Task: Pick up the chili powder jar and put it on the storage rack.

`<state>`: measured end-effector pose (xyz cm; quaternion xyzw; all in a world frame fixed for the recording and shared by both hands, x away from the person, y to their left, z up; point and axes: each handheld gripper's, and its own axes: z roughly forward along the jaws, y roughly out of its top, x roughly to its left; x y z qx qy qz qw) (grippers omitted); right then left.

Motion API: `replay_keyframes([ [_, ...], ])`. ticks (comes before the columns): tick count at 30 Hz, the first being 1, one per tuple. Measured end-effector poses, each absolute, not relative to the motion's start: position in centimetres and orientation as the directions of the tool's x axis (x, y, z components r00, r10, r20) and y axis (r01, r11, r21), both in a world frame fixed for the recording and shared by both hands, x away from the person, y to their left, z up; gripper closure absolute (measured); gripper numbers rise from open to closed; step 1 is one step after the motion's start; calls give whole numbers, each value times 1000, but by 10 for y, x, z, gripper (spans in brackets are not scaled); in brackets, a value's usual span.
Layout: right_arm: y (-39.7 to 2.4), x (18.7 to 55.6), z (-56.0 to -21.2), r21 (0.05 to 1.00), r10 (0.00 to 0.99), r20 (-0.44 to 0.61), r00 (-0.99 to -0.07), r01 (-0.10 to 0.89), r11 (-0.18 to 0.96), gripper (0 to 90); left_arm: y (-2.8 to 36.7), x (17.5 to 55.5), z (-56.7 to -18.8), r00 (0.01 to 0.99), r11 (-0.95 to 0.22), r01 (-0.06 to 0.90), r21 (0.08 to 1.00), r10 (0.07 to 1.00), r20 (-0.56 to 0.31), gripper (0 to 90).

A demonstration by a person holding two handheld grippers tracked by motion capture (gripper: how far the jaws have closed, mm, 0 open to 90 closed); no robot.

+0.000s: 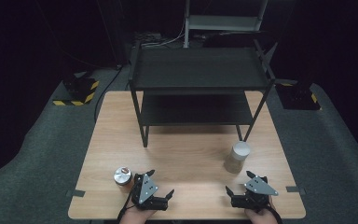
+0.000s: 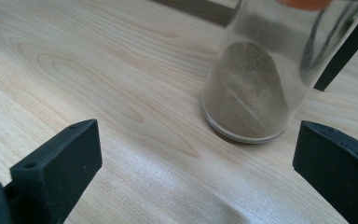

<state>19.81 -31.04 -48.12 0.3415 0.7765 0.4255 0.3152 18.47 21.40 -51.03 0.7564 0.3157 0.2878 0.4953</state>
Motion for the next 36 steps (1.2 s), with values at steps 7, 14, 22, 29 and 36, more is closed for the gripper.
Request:
replay_keyframes([
  [7,-313,197,-482,880,799,-194,-570,259,398,0,214,184,-510,635,-309,198,930,763,119,8],
  [14,-314,198,-482,881,799,-190,-571,261,395,0,216,185,-510,636,-300,204,932,764,107,8],
  [22,-316,198,-482,885,801,-182,-571,261,387,0,218,185,-509,646,-301,204,931,756,103,8],
  [29,-316,198,-482,884,801,-182,-570,262,387,0,221,181,-508,645,-277,177,944,758,102,8],
  [36,-315,198,-482,883,801,-183,-570,263,389,0,226,175,-504,647,-260,145,955,755,107,8],
])
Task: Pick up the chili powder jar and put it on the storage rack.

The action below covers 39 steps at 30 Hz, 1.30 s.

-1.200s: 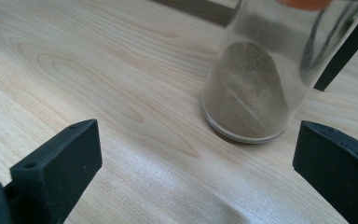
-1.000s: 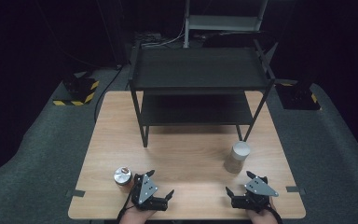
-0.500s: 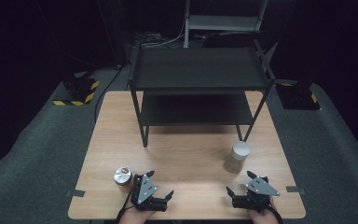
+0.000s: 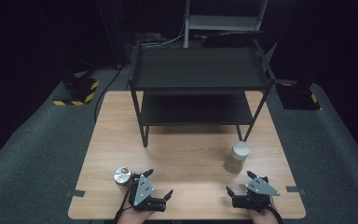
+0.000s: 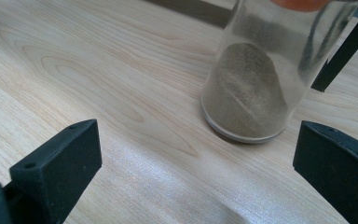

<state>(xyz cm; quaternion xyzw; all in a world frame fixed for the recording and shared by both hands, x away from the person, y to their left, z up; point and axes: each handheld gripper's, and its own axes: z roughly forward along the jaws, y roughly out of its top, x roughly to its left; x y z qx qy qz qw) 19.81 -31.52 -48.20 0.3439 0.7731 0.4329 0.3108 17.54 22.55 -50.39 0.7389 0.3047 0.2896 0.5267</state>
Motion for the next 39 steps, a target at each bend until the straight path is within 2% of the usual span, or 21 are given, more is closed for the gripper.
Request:
replay_keyframes([
  [18,-315,198,-482,882,802,-184,-568,264,390,0,241,157,-491,629,-214,109,971,771,99,3],
  [39,-315,198,-482,883,804,-181,-567,266,386,0,273,135,-483,511,-168,103,980,855,93,3],
])
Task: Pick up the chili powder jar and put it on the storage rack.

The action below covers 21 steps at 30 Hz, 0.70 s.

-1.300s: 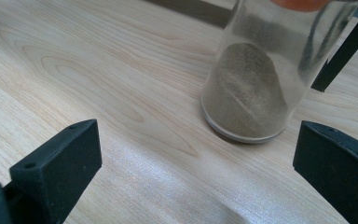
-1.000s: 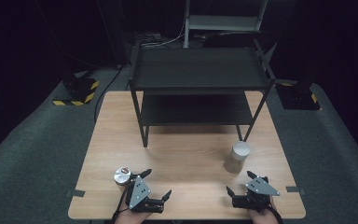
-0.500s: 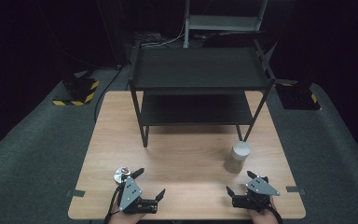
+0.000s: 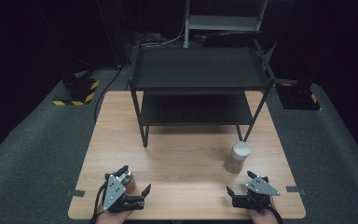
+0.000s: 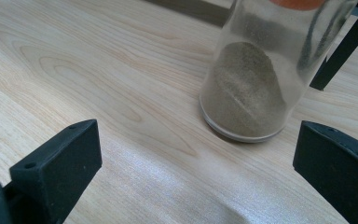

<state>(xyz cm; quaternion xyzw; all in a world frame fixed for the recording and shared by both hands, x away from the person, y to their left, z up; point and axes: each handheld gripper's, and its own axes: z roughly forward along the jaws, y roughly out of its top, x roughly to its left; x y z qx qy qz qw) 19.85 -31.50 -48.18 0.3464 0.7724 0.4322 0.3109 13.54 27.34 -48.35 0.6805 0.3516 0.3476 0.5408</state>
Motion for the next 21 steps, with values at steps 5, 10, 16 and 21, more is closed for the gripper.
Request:
replay_keyframes([
  [5,-315,198,-482,883,803,-181,-568,265,386,0,283,132,-484,469,-151,111,982,879,82,3],
  [10,-316,199,-482,884,802,-179,-569,265,385,0,290,131,-487,443,-132,123,984,894,65,3],
  [16,-316,199,-482,885,802,-177,-570,265,383,0,297,136,-495,434,-120,144,982,900,46,3],
  [21,-317,199,-482,886,801,-175,-572,264,381,0,301,139,-503,434,-113,151,982,900,37,3],
])
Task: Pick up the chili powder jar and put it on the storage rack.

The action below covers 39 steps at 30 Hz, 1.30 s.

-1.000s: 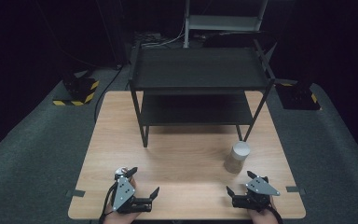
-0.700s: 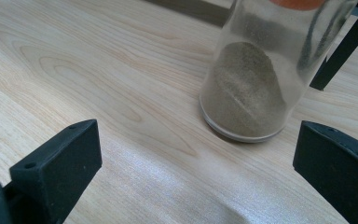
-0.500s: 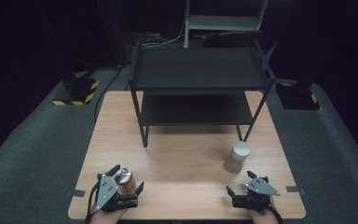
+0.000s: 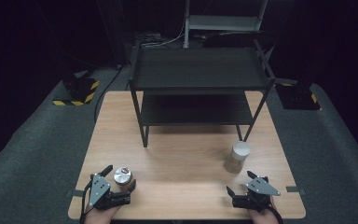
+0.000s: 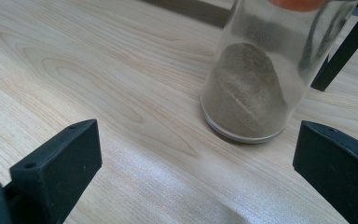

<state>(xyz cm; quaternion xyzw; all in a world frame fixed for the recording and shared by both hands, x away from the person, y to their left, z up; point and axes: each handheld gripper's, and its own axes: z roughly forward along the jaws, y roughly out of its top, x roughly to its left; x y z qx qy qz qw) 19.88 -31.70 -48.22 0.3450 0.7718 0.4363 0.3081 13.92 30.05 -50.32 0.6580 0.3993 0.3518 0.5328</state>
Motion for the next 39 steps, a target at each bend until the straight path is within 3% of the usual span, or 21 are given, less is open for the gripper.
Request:
replay_keyframes([
  [19,-317,199,-482,886,799,-174,-576,262,382,1,304,144,-511,410,-71,185,980,912,-12,8],
  [29,-319,199,-482,888,798,-169,-578,262,378,1,314,146,-521,446,-52,168,984,895,-29,228],
  [39,-319,199,-482,888,798,-167,-579,263,377,1,313,144,-522,466,-82,137,987,885,8,340],
])
